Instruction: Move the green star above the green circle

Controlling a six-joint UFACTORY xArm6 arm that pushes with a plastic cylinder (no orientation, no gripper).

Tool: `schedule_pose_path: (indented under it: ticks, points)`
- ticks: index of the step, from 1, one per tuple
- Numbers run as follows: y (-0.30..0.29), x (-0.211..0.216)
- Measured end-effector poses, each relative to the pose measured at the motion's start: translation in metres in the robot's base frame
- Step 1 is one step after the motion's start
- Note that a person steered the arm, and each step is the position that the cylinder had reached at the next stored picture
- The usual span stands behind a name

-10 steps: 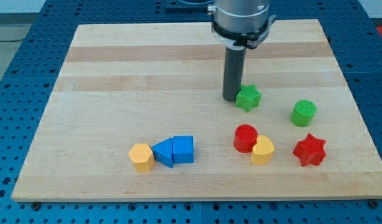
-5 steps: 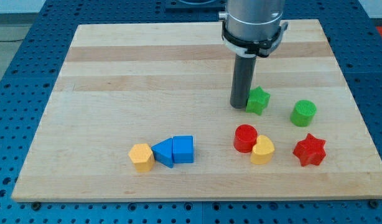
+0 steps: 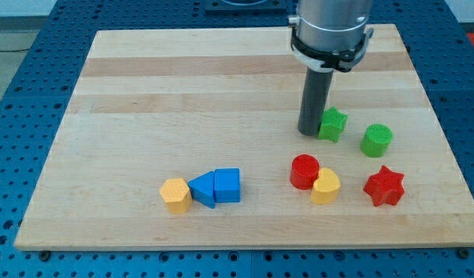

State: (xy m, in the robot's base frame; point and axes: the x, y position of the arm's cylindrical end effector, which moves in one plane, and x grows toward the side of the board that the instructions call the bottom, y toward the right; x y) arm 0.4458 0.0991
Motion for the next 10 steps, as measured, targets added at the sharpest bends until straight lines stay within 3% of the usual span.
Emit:
schedule_pose_path:
  ticks: [6,10]
  points:
    - [0.041,-0.019]
    - [0.031,0.002]
